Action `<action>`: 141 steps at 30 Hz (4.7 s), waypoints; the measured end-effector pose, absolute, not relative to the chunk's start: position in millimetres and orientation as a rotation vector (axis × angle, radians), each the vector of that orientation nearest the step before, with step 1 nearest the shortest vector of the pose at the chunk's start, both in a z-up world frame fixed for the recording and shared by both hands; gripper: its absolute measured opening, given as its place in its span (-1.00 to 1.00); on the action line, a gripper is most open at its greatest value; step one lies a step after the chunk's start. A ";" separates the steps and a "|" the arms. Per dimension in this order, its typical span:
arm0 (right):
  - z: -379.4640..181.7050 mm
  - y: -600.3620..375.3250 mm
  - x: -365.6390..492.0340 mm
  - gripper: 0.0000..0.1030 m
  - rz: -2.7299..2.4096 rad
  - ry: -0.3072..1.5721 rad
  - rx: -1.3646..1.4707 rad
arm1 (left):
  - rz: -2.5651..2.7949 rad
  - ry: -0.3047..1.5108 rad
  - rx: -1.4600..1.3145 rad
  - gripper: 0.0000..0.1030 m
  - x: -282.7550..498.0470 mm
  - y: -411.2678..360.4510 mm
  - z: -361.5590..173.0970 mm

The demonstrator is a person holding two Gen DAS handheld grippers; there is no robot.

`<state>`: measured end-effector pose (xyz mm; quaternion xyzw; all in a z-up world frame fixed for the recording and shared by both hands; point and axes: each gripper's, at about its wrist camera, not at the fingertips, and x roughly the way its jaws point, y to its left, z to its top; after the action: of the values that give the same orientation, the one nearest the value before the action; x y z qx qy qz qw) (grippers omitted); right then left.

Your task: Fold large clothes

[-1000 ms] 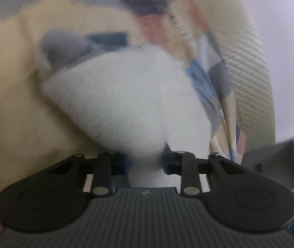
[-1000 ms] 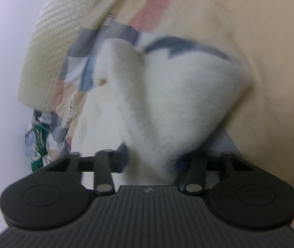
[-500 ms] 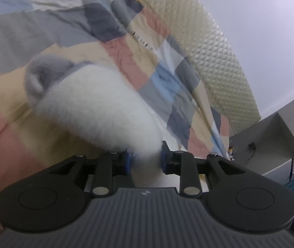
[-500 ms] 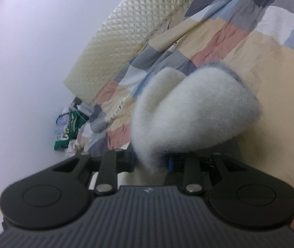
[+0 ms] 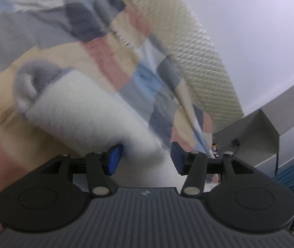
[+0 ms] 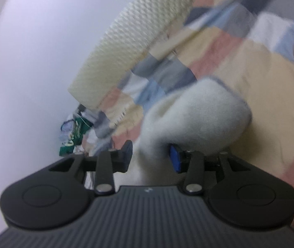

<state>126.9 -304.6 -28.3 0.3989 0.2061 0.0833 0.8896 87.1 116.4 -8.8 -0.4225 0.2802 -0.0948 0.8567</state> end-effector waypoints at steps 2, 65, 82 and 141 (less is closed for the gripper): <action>-22.5 -300.6 151.6 -0.05 0.184 0.448 0.763 | -0.209 0.584 -0.865 0.18 107.6 113.3 -2.5; -91.3 -337.1 325.9 -0.49 -0.024 0.653 0.545 | 0.171 0.661 -0.337 -0.66 300.6 129.7 -81.1; -108.0 -350.1 364.2 -0.59 -0.080 0.642 0.528 | 0.121 0.661 -0.257 -0.77 350.9 115.7 -86.1; -149.5 -320.1 330.9 -0.16 0.099 0.556 1.118 | -0.152 0.541 -1.044 -0.16 269.2 121.1 -112.2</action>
<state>330.9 -320.1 -149.5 0.5234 0.2600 0.0462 0.8102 269.2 121.1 -112.2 -0.4921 0.2547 -0.0717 0.8293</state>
